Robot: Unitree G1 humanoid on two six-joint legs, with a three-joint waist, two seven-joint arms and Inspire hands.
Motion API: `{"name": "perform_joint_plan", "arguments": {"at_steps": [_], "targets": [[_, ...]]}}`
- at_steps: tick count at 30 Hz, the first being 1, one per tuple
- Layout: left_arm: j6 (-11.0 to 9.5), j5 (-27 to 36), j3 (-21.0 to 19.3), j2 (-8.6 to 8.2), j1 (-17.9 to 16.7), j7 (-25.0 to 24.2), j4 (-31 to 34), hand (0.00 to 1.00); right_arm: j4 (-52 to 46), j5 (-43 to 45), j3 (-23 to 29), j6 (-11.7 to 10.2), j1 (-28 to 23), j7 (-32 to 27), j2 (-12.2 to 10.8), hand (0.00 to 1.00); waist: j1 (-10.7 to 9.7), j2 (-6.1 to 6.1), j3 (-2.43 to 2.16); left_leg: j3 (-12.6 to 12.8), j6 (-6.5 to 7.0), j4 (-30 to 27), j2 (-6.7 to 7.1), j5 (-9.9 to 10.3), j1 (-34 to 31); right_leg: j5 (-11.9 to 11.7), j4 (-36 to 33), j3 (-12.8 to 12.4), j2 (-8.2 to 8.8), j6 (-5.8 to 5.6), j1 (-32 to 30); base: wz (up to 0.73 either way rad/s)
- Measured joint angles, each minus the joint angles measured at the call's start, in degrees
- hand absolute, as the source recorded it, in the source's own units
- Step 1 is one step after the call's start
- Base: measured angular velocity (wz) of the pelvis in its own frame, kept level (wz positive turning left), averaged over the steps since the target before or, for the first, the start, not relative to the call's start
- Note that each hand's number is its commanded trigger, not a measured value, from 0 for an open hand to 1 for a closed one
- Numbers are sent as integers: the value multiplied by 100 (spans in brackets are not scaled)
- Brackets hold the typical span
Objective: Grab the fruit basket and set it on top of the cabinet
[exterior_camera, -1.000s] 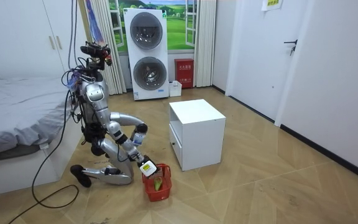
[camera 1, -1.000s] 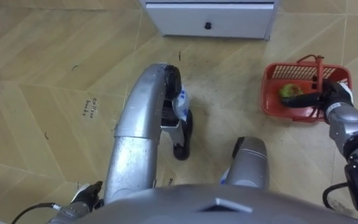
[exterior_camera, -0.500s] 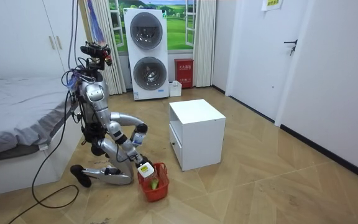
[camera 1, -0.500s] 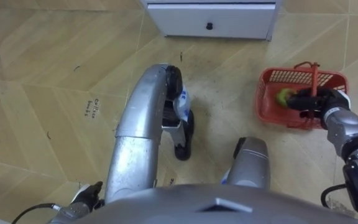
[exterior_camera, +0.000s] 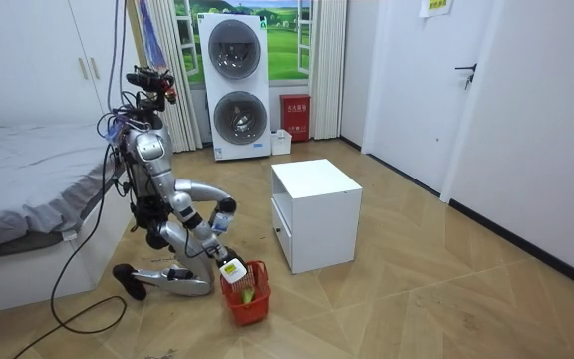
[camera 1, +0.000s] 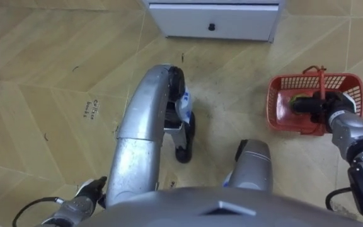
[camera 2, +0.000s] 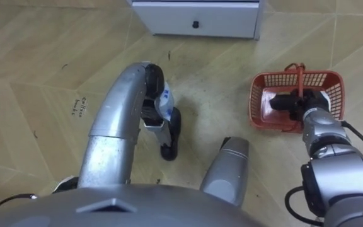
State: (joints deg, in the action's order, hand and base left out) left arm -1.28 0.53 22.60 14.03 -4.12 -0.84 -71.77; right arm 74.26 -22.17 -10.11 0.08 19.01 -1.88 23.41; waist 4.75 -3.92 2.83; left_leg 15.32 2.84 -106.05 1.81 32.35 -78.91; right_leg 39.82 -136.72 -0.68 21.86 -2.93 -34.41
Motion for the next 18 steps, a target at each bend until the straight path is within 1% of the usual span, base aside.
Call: {"name": "perform_joint_plan", "arguments": {"at_steps": [3,5,6,8,9,10,12,13,14,15,16,17,18], "targets": [[0,-11,-15,5,47,-18,99,0,-87,10,5,2,1,6,-3,100,0,-29,12,-11,37,-32,1,16,69,0,7,15,0,0,100,-2],[1,-11,-16,11,121,-52,100,0,-156,11,2,3,1,9,-4,100,3,-45,15,-52,42,-65,1,18,75,0,8,45,-39,0,145,0],[1,-15,-21,18,198,-93,107,0,-252,56,2,10,1,8,-7,100,-1,-55,20,-87,44,-88,-1,19,73,0,9,72,-87,0,175,-3],[1,-23,-134,19,260,-115,108,0,-437,127,6,14,3,5,-23,100,-14,-100,42,-151,42,-128,1,23,81,0,12,94,-130,0,219,-5],[1,-19,-229,19,307,-114,124,0,-537,127,6,14,3,-2,-33,100,-23,-154,71,-170,51,-140,14,34,112,0,24,96,-135,1,275,0],[23,-17,-255,17,359,-113,121,0,-609,118,6,14,4,-9,-47,100,-56,-186,76,-194,65,-151,48,53,158,0,59,132,-147,-1,360,5],[43,-18,-294,29,438,-115,132,0,-771,128,8,70,7,-32,-55,100,-139,-207,59,-296,68,-184,176,90,173,-2,140,244,-155,-3,521,12],[42,-11,-373,51,522,-103,155,0,-931,124,11,81,12,-70,-61,100,-182,-221,42,-347,71,-195,240,104,206,-1,188,274,-172,-3,597,10],[41,-10,-401,62,575,-97,156,0,-1018,124,11,81,13,-70,-62,100,-199,-253,57,-374,74,-198,287,115,230,-1,218,294,-166,-3,652,8],[41,-10,-456,65,667,-79,147,0,-1141,133,10,80,28,-77,-69,100,-257,-303,60,-449,69,-226,372,146,269,1,287,341,-173,-2,762,0],[41,-14,-468,72,750,-62,134,0,-1280,153,10,78,31,-112,-104,100,-272,-341,45,-497,92,-269,401,183,312,9,365,362,-204,4,863,0],[43,-18,-486,73,789,-54,131,0,-1364,146,8,78,31,-121,-122,100,-273,-357,39,-508,117,-281,400,211,334,26,406,362,-219,9,902,-6],[46,-24,-531,73,889,-49,136,0,-1541,152,8,83,30,-122,-132,100,-309,-384,26,-521,152,-284,397,262,357,107,507,354,-287,-15,959,-4]]}}
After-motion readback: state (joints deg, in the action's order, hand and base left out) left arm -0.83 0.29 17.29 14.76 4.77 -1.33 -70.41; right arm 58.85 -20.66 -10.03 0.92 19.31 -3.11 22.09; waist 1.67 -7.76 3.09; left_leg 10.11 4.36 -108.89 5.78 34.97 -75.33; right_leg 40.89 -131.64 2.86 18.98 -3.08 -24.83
